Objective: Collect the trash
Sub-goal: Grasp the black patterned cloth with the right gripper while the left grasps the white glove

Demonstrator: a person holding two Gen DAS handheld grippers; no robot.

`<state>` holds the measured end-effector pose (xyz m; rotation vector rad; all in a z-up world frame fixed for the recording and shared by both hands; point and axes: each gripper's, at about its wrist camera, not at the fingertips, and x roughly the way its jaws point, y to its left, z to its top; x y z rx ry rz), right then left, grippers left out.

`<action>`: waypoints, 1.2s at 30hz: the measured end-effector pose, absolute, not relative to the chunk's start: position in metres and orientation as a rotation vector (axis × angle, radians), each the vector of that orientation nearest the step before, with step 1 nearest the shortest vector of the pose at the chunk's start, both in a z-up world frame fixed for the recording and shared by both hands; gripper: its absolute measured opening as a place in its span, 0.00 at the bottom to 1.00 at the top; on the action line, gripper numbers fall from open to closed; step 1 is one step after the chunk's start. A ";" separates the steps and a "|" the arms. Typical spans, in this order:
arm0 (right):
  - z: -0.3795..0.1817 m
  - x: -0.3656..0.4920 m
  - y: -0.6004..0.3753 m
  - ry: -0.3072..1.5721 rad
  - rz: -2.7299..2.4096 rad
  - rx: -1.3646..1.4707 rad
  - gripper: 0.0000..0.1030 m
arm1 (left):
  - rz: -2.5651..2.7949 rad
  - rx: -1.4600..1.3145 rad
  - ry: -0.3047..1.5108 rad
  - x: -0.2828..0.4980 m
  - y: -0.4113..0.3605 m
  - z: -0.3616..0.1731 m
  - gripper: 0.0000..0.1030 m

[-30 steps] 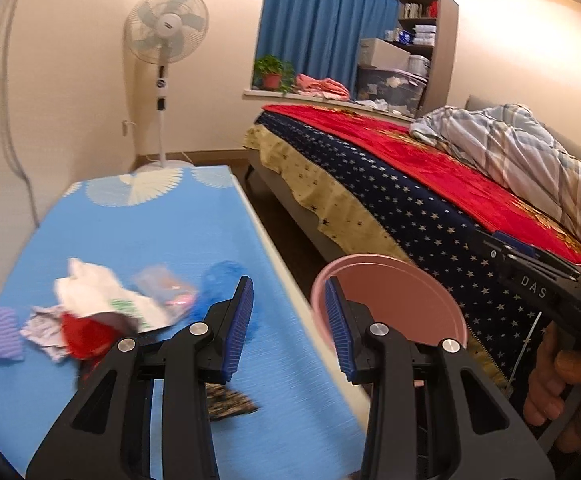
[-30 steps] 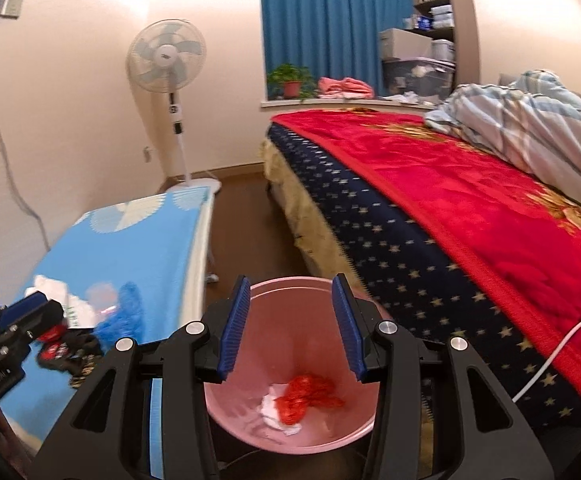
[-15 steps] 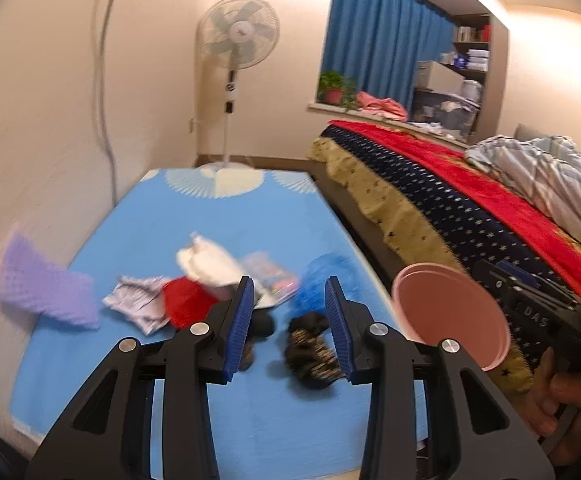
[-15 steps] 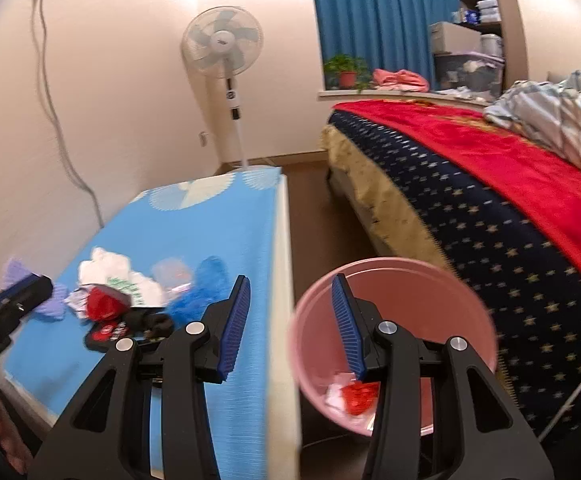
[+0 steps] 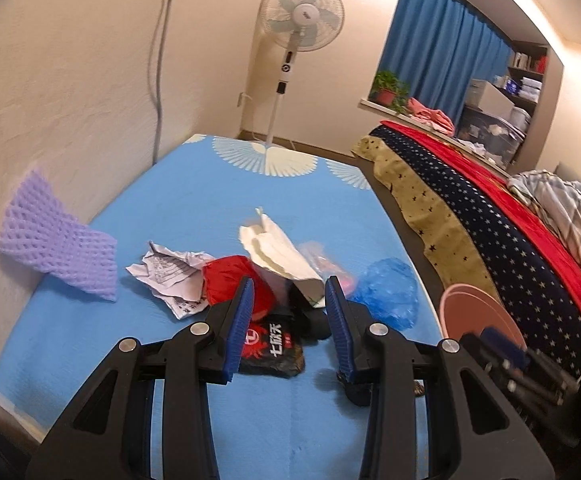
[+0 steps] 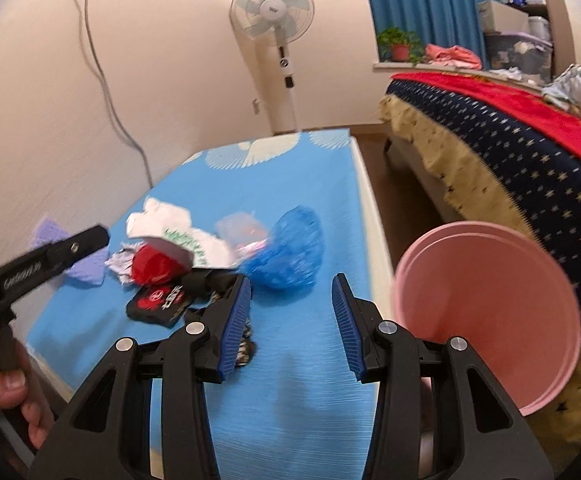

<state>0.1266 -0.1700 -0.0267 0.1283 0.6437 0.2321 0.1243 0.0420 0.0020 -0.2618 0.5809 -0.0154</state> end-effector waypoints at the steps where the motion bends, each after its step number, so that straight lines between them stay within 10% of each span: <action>1: -0.031 0.129 -0.167 0.656 0.244 0.130 0.42 | -0.010 -0.271 0.582 0.127 0.045 0.001 0.36; 25: -0.081 0.153 -0.131 0.830 0.382 0.150 0.57 | -0.067 -0.422 0.653 0.176 0.053 -0.033 0.36; 36: -0.084 0.149 -0.119 0.854 0.422 0.098 0.28 | -0.121 -0.418 0.631 0.175 0.049 -0.026 0.11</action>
